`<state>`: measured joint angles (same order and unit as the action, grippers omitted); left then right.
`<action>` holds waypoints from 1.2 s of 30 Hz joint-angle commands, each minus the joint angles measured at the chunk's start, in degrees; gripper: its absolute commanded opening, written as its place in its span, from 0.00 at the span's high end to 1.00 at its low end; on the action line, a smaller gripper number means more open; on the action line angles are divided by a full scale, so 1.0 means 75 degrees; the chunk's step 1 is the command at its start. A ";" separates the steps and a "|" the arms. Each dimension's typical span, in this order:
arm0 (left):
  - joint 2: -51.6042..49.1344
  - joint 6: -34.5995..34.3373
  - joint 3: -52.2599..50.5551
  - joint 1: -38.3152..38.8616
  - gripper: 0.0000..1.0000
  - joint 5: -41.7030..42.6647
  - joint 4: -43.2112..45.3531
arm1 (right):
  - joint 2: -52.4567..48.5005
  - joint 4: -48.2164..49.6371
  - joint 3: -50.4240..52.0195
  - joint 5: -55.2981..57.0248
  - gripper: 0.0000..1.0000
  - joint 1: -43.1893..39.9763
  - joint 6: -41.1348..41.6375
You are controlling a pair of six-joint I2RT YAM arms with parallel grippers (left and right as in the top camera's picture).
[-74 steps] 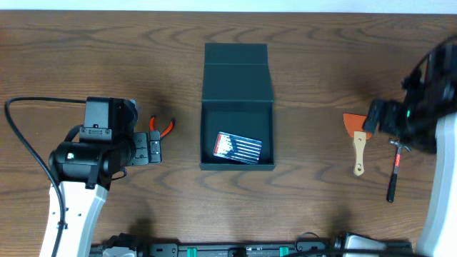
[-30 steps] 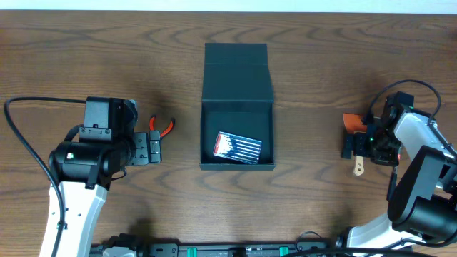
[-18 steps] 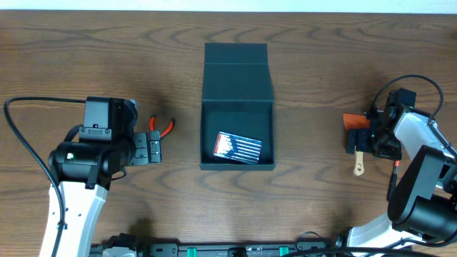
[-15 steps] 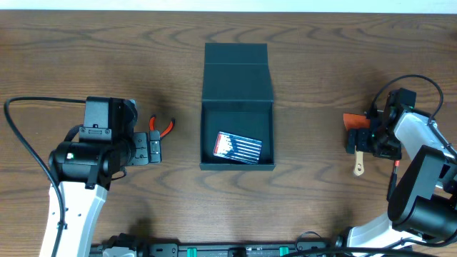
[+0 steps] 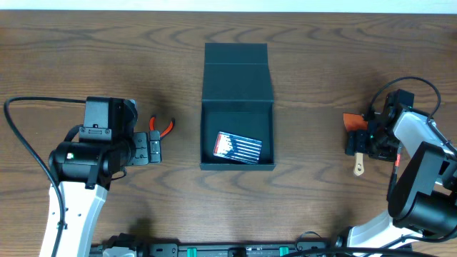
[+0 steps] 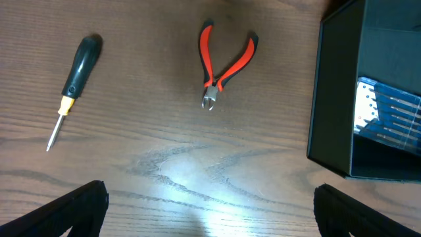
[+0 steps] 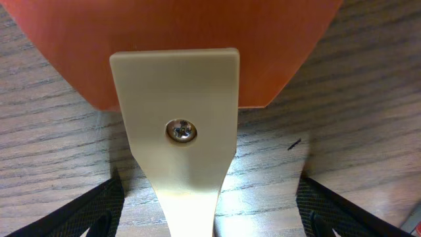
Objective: Pack container
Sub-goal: 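Lower right gripper onto the orange scraper's wooden handle and grasp it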
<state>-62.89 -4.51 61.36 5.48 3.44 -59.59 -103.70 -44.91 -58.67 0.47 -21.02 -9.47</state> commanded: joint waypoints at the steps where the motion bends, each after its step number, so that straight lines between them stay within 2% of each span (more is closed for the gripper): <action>1: 0.0055 -0.0044 0.0119 0.0009 0.01 -0.0085 -0.0023 | -0.0478 0.0017 0.0055 -0.0221 0.16 -0.0038 0.0006; 6: 0.0055 -0.0044 0.0119 0.0009 0.02 -0.0085 -0.0023 | -0.0720 0.0003 0.0055 -0.0277 0.24 -0.0035 0.0003; 10: 0.0055 -0.0041 0.0119 0.0009 0.01 -0.0087 -0.0020 | -0.0723 -0.0020 0.0055 -0.0294 0.44 -0.0038 0.0006; 14: 0.0055 -0.0041 0.0119 0.0009 0.02 -0.0087 -0.0020 | -0.0723 -0.0047 0.0055 -0.0297 0.60 -0.0038 0.0032; 21: 0.0055 -0.0041 0.0119 0.0009 0.02 -0.0087 -0.0020 | -0.0723 -0.0105 0.0055 -0.0300 0.74 -0.0038 0.0029; 28: 0.0055 -0.0041 0.0119 0.0009 0.02 -0.0085 -0.0023 | -0.0723 -0.0128 0.0055 -0.0312 0.83 -0.0035 0.0029; 33: 0.0055 -0.0041 0.0119 0.0009 0.02 -0.0087 -0.0023 | -0.0720 -0.0160 0.0052 -0.0332 0.98 -0.0035 0.0090; 36: 0.0055 -0.0041 0.0119 0.0009 0.02 -0.0085 -0.0020 | -0.0720 -0.0163 0.0052 -0.0341 0.99 -0.0035 0.0213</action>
<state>-62.87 -4.51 61.36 5.48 3.44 -59.61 -105.16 -45.82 -60.49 0.01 -21.02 -9.41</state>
